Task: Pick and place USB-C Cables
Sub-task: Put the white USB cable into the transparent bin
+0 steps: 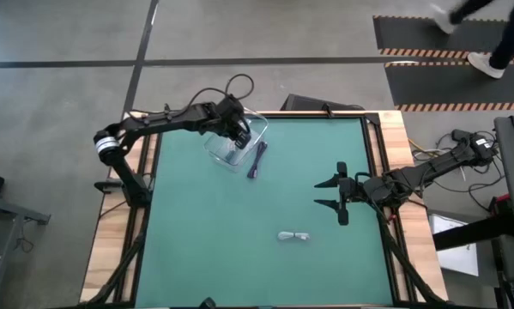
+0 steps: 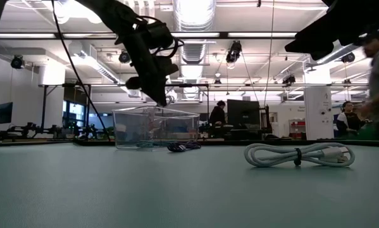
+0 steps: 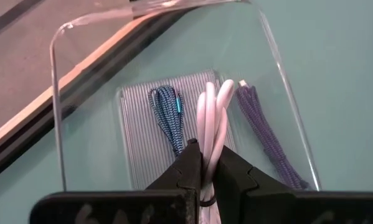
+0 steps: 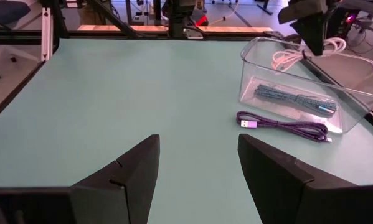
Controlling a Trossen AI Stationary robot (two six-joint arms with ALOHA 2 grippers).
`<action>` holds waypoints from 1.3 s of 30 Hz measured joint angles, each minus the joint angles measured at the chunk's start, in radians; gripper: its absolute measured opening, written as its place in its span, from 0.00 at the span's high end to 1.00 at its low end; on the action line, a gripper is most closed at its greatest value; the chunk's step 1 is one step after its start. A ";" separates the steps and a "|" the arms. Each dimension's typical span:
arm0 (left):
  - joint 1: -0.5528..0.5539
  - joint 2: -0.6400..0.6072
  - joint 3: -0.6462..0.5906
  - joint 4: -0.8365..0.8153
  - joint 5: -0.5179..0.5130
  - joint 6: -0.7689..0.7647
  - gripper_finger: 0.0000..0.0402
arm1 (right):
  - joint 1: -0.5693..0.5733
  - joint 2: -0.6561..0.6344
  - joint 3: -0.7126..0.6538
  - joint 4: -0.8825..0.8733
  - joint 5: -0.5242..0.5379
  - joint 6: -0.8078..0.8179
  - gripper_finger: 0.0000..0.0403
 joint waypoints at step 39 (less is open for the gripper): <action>-0.005 0.028 0.002 0.001 0.008 -0.009 0.70 | 0.000 0.000 0.000 -0.001 -0.003 -0.002 0.48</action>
